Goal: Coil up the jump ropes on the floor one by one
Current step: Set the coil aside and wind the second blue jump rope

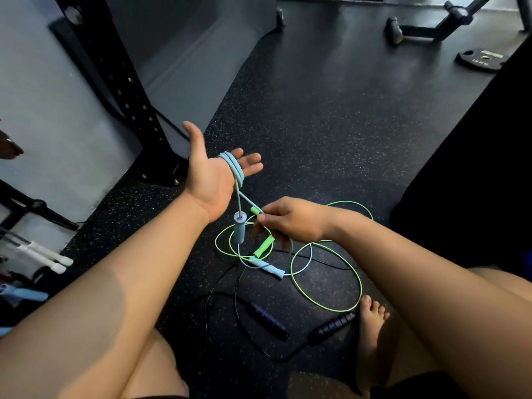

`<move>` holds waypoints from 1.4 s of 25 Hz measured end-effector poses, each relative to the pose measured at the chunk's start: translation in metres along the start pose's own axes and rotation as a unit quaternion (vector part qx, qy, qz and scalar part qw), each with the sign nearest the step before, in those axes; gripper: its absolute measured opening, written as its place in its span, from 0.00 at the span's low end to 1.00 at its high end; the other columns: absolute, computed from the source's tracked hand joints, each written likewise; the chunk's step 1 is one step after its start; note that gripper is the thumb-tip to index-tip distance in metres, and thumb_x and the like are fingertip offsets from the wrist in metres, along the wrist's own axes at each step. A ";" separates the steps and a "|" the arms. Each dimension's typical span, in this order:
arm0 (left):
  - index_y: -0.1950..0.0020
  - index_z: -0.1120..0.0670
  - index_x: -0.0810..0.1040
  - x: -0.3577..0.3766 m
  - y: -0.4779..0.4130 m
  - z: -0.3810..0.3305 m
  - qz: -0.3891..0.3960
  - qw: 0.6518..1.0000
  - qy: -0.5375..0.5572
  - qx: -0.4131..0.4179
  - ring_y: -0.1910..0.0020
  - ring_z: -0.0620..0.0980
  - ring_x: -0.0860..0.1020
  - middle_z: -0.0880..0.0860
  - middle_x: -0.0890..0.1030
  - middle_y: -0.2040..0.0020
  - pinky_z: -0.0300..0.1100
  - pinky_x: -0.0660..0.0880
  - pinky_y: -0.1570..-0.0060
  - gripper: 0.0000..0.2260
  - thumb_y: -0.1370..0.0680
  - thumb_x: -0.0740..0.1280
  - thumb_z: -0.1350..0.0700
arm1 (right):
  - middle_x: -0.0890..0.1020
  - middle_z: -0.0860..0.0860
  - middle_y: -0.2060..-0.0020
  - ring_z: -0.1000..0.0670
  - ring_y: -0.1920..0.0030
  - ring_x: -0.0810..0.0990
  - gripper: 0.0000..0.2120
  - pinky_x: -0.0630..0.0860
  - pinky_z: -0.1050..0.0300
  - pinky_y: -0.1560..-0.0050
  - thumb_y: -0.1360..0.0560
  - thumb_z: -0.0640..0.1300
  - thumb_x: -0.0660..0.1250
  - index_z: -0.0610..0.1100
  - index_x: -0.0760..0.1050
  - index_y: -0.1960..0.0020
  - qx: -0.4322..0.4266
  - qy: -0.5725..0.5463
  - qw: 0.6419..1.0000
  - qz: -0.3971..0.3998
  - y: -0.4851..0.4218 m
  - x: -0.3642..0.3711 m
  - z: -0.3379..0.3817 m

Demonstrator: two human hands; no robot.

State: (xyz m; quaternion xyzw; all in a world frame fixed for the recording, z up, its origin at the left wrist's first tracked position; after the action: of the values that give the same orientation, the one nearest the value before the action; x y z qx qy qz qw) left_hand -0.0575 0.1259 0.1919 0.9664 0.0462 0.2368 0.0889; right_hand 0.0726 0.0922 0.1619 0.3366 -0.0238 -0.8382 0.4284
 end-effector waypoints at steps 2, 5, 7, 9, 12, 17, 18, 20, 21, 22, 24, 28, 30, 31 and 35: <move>0.32 0.63 0.70 -0.001 -0.002 0.012 -0.007 0.990 -0.139 -0.034 0.42 0.58 0.84 0.65 0.83 0.41 0.59 0.67 0.27 0.51 0.28 0.38 0.22 | 0.73 0.54 0.72 0.59 0.73 0.72 0.15 0.71 0.61 0.67 0.16 0.50 0.59 0.45 0.82 0.50 -0.040 0.091 0.994 -0.055 0.006 -0.018 0.015; 0.35 0.63 0.75 0.009 0.003 0.037 0.086 0.945 -0.288 -0.127 0.38 0.59 0.82 0.65 0.84 0.42 0.58 0.62 0.24 0.56 0.31 0.35 0.19 | 0.72 0.55 0.74 0.60 0.73 0.72 0.13 0.64 0.66 0.68 0.17 0.52 0.62 0.48 0.83 0.51 -0.097 0.154 0.975 -0.124 0.016 -0.041 0.028; 0.34 0.67 0.77 0.023 0.016 0.050 0.190 0.904 -0.337 -0.183 0.37 0.61 0.81 0.68 0.83 0.41 0.54 0.66 0.27 0.62 0.34 0.32 0.18 | 0.74 0.56 0.75 0.58 0.73 0.72 0.14 0.64 0.66 0.69 0.19 0.54 0.64 0.48 0.83 0.57 -0.111 0.153 0.971 -0.144 0.020 -0.052 0.028; 0.39 0.71 0.78 0.033 0.031 0.057 0.248 0.877 -0.346 -0.223 0.46 0.63 0.84 0.67 0.84 0.50 0.51 0.71 0.34 0.62 0.32 0.29 0.21 | 0.77 0.58 0.75 0.59 0.73 0.73 0.14 0.65 0.66 0.69 0.21 0.55 0.68 0.48 0.81 0.60 -0.120 0.118 0.974 -0.153 0.022 -0.060 0.025; 0.56 0.64 0.78 0.045 0.041 0.056 0.276 0.877 -0.302 -0.251 0.58 0.63 0.83 0.62 0.81 0.66 0.51 0.73 0.42 0.54 0.32 0.31 0.20 | 0.73 0.56 0.74 0.58 0.73 0.68 0.15 0.63 0.65 0.70 0.23 0.51 0.71 0.42 0.79 0.62 -0.145 0.041 0.974 -0.170 0.024 -0.070 0.020; 0.66 0.58 0.72 0.056 0.050 0.045 0.312 0.893 -0.201 -0.256 0.71 0.58 0.79 0.53 0.70 0.78 0.50 0.75 0.43 0.50 0.37 0.30 0.18 | 0.66 0.51 0.71 0.56 0.70 0.63 0.20 0.61 0.57 0.69 0.20 0.54 0.66 0.43 0.69 0.65 -0.123 -0.037 0.971 -0.204 0.015 -0.070 -0.003; 0.66 0.57 0.71 0.057 0.051 0.042 0.312 0.899 -0.181 -0.250 0.72 0.57 0.79 0.52 0.69 0.79 0.49 0.75 0.44 0.49 0.38 0.29 0.17 | 0.66 0.52 0.71 0.56 0.70 0.63 0.21 0.62 0.56 0.69 0.19 0.55 0.63 0.45 0.68 0.66 -0.108 -0.053 0.972 -0.201 0.013 -0.067 -0.007; 0.67 0.56 0.70 0.056 0.049 0.033 0.284 0.922 -0.126 -0.232 0.74 0.55 0.78 0.50 0.68 0.80 0.48 0.74 0.46 0.48 0.38 0.29 0.17 | 0.69 0.53 0.72 0.55 0.70 0.67 0.23 0.66 0.56 0.67 0.16 0.57 0.55 0.45 0.70 0.65 -0.075 -0.111 0.972 -0.192 0.010 -0.060 -0.017; 0.67 0.55 0.70 0.054 0.046 0.026 0.263 0.936 -0.090 -0.216 0.74 0.55 0.77 0.50 0.68 0.80 0.47 0.74 0.47 0.48 0.38 0.29 0.17 | 0.72 0.52 0.72 0.54 0.69 0.70 0.25 0.68 0.56 0.65 0.16 0.58 0.52 0.44 0.72 0.63 -0.054 -0.138 0.972 -0.184 0.007 -0.055 -0.023; 0.68 0.54 0.71 0.052 0.042 0.017 0.245 0.949 -0.045 -0.193 0.74 0.54 0.77 0.49 0.68 0.79 0.46 0.72 0.47 0.47 0.39 0.31 0.16 | 0.75 0.50 0.70 0.52 0.67 0.73 0.27 0.70 0.56 0.62 0.16 0.59 0.51 0.43 0.73 0.61 -0.032 -0.156 0.973 -0.168 0.005 -0.048 -0.029; 0.65 0.54 0.72 0.046 0.034 -0.001 0.227 0.962 0.055 -0.140 0.71 0.52 0.77 0.49 0.70 0.76 0.43 0.71 0.44 0.46 0.39 0.35 0.15 | 0.81 0.46 0.66 0.49 0.62 0.76 0.25 0.72 0.54 0.57 0.17 0.61 0.54 0.43 0.76 0.58 -0.001 -0.148 0.983 -0.112 -0.003 -0.032 -0.044; 0.49 0.60 0.74 0.028 0.022 -0.024 0.173 0.965 0.191 -0.043 0.59 0.55 0.81 0.54 0.77 0.62 0.46 0.73 0.38 0.49 0.35 0.47 0.15 | 0.78 0.47 0.65 0.49 0.63 0.74 0.13 0.72 0.48 0.58 0.19 0.51 0.60 0.47 0.80 0.54 0.007 -0.056 0.996 -0.072 -0.008 -0.020 -0.050; 0.36 0.62 0.69 0.021 0.018 -0.029 0.137 0.965 0.222 -0.005 0.49 0.61 0.83 0.58 0.80 0.54 0.53 0.73 0.32 0.52 0.33 0.50 0.16 | 0.76 0.49 0.65 0.51 0.65 0.73 0.14 0.75 0.47 0.60 0.17 0.49 0.58 0.47 0.81 0.50 -0.004 0.010 0.996 -0.086 -0.006 -0.025 -0.037; 0.33 0.63 0.67 0.019 0.016 -0.030 0.121 0.965 0.231 0.010 0.42 0.63 0.82 0.60 0.80 0.51 0.57 0.73 0.32 0.52 0.33 0.51 0.17 | 0.78 0.52 0.64 0.53 0.65 0.75 0.14 0.76 0.49 0.59 0.16 0.49 0.58 0.47 0.81 0.48 -0.008 0.054 0.995 -0.085 -0.005 -0.026 -0.029; 0.29 0.68 0.65 0.007 0.004 -0.022 0.037 0.990 0.132 0.033 0.38 0.62 0.81 0.64 0.77 0.39 0.63 0.73 0.32 0.53 0.28 0.46 0.20 | 0.83 0.47 0.60 0.48 0.59 0.81 0.13 0.78 0.49 0.53 0.17 0.49 0.59 0.42 0.78 0.47 -0.028 0.168 0.984 -0.056 0.001 -0.017 -0.003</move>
State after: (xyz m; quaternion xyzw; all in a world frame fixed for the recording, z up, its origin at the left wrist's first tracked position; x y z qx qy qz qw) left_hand -0.0611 0.1262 0.2155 0.9301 0.0295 0.3637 0.0415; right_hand 0.0819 0.1050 0.1687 0.4614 0.0912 -0.7927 0.3879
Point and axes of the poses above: each hand's wrist, its own y-axis away from the middle knuckle, its own x-axis out of the palm, z = x × y, the point moved 8 cm from there along -y, towards the middle knuckle
